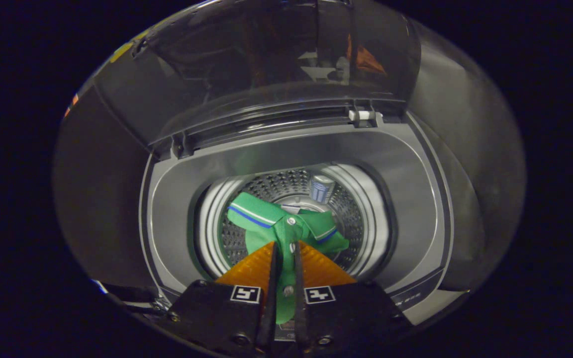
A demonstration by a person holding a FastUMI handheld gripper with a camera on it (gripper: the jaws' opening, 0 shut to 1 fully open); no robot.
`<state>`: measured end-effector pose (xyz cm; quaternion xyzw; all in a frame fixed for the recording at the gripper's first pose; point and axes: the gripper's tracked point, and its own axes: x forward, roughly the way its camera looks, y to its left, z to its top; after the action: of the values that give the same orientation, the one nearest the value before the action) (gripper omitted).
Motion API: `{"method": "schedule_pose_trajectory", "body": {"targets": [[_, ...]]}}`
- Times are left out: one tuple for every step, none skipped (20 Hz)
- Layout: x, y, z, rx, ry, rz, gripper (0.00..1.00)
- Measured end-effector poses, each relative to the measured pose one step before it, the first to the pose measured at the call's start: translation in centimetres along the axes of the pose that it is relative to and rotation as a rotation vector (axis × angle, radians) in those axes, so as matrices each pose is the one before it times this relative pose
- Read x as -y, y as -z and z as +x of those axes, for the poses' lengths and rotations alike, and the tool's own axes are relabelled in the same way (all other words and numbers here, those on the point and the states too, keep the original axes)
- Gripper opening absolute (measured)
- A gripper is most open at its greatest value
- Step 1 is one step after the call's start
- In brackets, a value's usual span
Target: Put the clothes into the washing machine and then close the washing machine lid.
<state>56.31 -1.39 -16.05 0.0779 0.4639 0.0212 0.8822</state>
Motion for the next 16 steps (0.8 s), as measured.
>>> {"method": "schedule_pose_trajectory", "body": {"targets": [[-0.073, -0.016, -0.128, 0.00842, 0.00243, -0.00759, 0.34], [0.023, 0.214, -0.081, 0.00078, 0.00899, -0.00986, 0.48], [-0.064, -0.106, -0.465, 0.01867, -0.00402, -0.00417, 0.63], [0.026, -0.072, -0.055, 0.01508, 0.00206, -0.01052, 0.67], [0.265, -0.087, -0.289, 0.01236, 0.01067, -0.01368, 0.67], [-0.002, -0.138, -0.135, 0.0142, 0.00242, -0.01044, 0.67], [0.03, -0.066, -0.244, 0.01584, 0.00307, -0.00952, 0.67], [0.113, 0.031, -0.449, 0.01199, 0.00294, -0.01034, 0.67], [0.07, -0.279, -0.359, 0.02288, 0.00337, -0.01053, 0.67], [0.005, -0.103, -0.329, 0.02259, 0.00141, -0.01535, 0.67], [0.055, -0.077, -0.423, 0.01582, 0.00437, -0.02162, 0.67], [0.02, -0.144, -0.556, 0.01877, 0.00255, -0.01796, 0.67], [-0.003, -0.132, -0.531, 0.01588, 0.00373, -0.02027, 0.67], [0.097, -0.209, -0.556, 0.01664, 0.00503, -0.0174, 0.67], [0.118, -0.252, 0.036, 0.0171, 0.00107, -0.01333, 0.67], [0.061, -0.279, -0.352, 0.01773, 0.0033, -0.01138, 0.67]]}}
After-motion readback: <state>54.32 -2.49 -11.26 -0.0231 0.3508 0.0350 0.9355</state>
